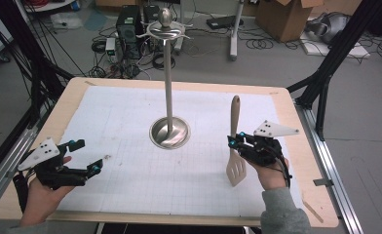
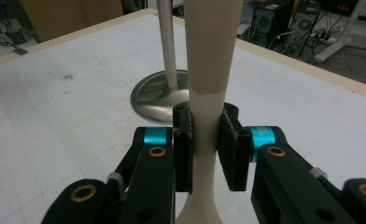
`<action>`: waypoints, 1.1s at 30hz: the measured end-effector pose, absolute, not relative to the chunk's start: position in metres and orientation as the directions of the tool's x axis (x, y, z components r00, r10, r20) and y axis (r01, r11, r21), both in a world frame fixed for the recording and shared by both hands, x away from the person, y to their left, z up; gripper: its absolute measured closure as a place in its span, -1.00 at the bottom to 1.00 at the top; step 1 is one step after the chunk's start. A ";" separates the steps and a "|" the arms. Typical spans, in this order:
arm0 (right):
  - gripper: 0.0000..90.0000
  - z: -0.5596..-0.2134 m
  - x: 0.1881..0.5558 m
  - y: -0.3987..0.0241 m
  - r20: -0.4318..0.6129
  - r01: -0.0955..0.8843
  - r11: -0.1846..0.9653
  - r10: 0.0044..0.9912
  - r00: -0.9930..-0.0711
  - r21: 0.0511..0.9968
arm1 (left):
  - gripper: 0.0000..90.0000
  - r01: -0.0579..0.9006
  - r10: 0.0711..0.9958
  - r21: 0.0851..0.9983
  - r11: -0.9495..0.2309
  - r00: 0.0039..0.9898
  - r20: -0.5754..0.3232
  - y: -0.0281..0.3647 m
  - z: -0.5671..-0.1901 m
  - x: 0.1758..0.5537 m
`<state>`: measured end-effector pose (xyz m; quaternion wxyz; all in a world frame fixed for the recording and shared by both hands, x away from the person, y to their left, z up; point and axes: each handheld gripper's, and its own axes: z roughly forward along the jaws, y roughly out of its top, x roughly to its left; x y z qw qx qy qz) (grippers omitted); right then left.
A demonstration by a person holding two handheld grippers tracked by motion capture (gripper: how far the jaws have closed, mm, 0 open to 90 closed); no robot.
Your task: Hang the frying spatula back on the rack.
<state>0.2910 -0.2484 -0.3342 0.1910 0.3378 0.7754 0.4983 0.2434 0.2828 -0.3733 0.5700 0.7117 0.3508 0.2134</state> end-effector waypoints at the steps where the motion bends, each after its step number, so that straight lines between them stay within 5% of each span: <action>1: 0.72 -0.332 0.292 -0.247 0.038 0.328 0.276 0.712 -0.702 0.903 | -0.94 0.256 0.743 0.961 -0.103 0.662 -0.097 0.283 -0.373 0.243; 33: 0.72 -0.284 0.320 -0.224 0.027 0.257 0.307 0.591 -0.806 0.916 | -0.94 0.205 0.725 0.977 -0.059 0.682 -0.099 0.289 -0.368 0.240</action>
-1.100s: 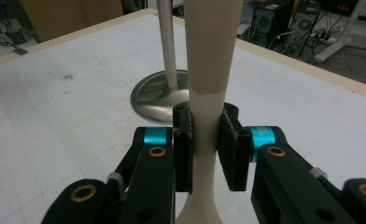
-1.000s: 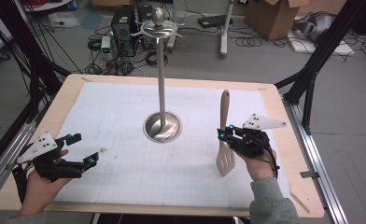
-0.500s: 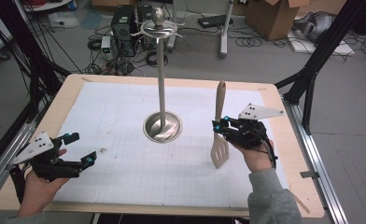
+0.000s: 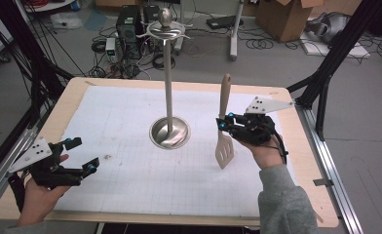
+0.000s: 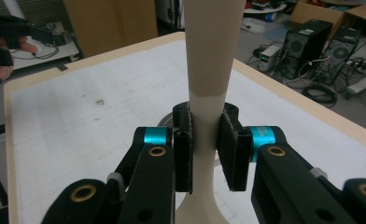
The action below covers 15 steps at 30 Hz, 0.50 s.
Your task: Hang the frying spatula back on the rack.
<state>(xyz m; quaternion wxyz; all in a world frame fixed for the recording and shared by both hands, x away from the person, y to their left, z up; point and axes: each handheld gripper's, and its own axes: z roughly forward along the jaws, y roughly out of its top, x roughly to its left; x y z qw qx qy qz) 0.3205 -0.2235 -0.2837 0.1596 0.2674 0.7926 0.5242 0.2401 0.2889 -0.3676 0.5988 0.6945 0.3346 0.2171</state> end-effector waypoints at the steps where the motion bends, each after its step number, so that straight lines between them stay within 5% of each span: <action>1: 0.72 -0.282 0.322 -0.223 0.026 0.252 0.309 0.586 -0.810 0.917 | -0.94 0.203 0.723 0.978 -0.054 0.683 -0.102 0.289 -0.368 0.240; 15: 0.72 -0.265 0.338 -0.219 0.020 0.228 0.319 0.542 -0.840 0.920 | -0.94 0.193 0.715 0.980 -0.045 0.691 -0.103 0.290 -0.367 0.239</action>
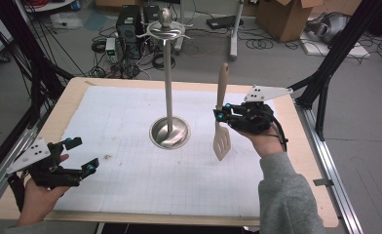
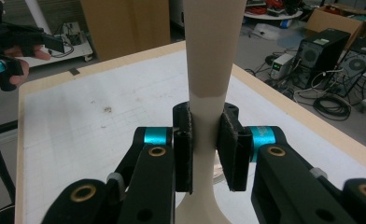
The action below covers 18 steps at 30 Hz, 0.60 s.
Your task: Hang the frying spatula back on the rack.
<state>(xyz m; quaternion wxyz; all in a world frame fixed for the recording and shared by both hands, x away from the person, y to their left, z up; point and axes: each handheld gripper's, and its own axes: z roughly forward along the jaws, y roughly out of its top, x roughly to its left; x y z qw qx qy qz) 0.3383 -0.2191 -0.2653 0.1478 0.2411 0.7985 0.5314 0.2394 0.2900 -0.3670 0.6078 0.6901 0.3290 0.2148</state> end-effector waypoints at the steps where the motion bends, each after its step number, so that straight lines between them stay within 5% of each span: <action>1: 0.72 -0.264 0.339 -0.219 0.023 0.228 0.314 0.542 -0.840 0.921 | -0.94 0.193 0.715 0.980 -0.045 0.692 -0.103 0.290 -0.367 0.239; 18: 0.72 -0.253 0.355 -0.205 0.009 0.224 0.345 0.527 -0.850 0.911 | -0.94 0.199 0.715 0.979 -0.046 0.690 -0.107 0.289 -0.368 0.240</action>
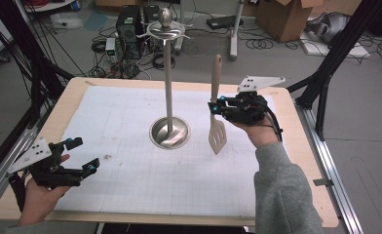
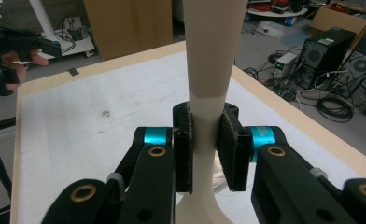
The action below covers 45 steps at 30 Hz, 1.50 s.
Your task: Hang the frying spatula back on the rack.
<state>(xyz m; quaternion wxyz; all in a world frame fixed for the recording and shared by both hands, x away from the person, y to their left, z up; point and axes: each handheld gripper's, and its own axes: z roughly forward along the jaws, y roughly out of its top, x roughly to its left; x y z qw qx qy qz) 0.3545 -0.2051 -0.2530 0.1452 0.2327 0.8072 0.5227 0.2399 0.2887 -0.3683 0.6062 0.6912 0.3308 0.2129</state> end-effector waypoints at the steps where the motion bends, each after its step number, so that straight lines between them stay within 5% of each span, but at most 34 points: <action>1: 0.72 -0.252 0.355 -0.205 0.005 0.220 0.347 0.527 -0.850 0.912 | -0.94 0.199 0.716 0.979 -0.047 0.690 -0.106 0.289 -0.368 0.240; 45: 0.72 -0.229 0.389 -0.174 0.020 0.249 0.394 0.502 -0.865 0.885 | -0.94 0.204 0.737 0.979 -0.028 0.665 -0.117 0.298 -0.369 0.229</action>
